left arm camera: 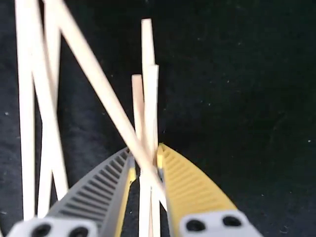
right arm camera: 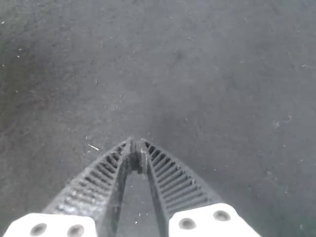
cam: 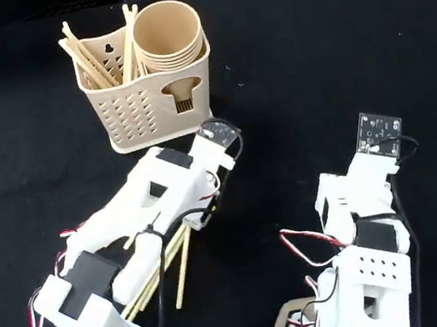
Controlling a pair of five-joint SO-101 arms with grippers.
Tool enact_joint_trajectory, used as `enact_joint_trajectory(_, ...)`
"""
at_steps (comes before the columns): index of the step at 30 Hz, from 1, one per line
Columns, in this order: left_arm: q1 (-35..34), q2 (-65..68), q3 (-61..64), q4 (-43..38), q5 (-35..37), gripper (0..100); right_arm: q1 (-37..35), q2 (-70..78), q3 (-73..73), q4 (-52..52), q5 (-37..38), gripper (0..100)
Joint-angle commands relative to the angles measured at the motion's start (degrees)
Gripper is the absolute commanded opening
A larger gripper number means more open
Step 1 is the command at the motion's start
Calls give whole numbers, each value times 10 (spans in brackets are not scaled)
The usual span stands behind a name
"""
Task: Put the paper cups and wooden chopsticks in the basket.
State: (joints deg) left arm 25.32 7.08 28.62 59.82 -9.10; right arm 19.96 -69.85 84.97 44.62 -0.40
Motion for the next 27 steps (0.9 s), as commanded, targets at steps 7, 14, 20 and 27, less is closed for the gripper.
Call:
enact_joint_trajectory(7,-3,-7,-2,-5,1,30,2,-7,-7,-7,6,15)
enact_joint_trajectory(14,-2,-7,-2,-5,1,30,2,-7,-7,-8,6,15)
enact_joint_trajectory(20,16,-29,-14,42,1,30,2,-7,-7,-8,6,15)
enact_joint_trajectory(27,29,-125,5,65,1,30,2,-7,-7,-7,6,15)
